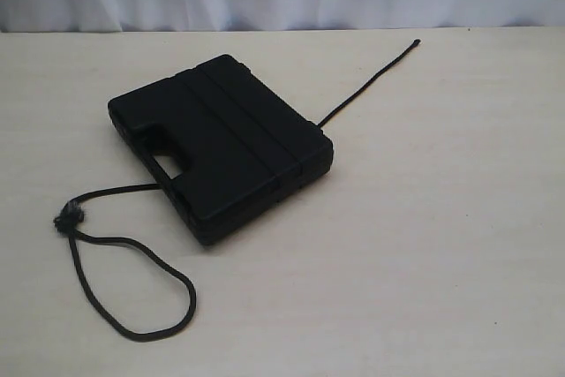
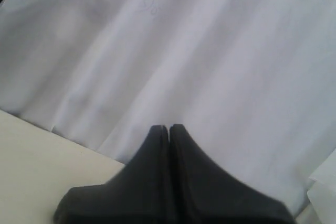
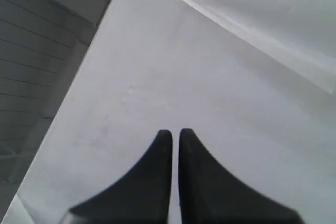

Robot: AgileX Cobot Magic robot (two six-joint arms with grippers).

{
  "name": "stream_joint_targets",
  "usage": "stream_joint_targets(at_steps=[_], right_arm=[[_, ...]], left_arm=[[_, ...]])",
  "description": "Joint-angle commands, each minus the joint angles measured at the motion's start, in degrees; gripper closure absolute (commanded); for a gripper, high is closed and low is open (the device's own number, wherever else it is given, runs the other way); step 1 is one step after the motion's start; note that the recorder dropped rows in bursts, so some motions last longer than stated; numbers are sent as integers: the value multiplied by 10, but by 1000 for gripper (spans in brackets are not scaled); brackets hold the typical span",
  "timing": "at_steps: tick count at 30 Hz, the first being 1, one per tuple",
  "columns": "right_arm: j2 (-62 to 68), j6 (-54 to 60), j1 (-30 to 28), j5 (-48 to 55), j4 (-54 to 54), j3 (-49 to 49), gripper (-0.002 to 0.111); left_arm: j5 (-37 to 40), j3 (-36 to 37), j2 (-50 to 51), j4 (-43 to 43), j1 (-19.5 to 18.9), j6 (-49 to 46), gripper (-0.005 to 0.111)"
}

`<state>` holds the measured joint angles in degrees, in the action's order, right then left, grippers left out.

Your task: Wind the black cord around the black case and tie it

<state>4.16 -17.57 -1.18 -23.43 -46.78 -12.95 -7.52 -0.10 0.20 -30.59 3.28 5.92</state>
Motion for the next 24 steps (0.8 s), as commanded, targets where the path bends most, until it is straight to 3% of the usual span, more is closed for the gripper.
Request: stream_joint_targets(at_steps=[1, 10, 13, 18, 24], right_arm=[[99, -18, -1, 13, 183, -95, 104], [371, -145, 12, 193, 640, -223, 104], [438, -188, 56, 188, 678, -223, 104], [540, -145, 152, 185, 723, -228, 104], [642, -145, 200, 306, 723, -290, 104]], left_arm=[[-53, 1, -2, 65, 0, 4, 107], [-173, 1, -2, 139, 0, 5, 107], [-211, 1, -2, 145, 0, 62, 107], [-251, -11, -2, 165, 0, 112, 107], [-254, -88, 83, 182, 0, 112, 107]])
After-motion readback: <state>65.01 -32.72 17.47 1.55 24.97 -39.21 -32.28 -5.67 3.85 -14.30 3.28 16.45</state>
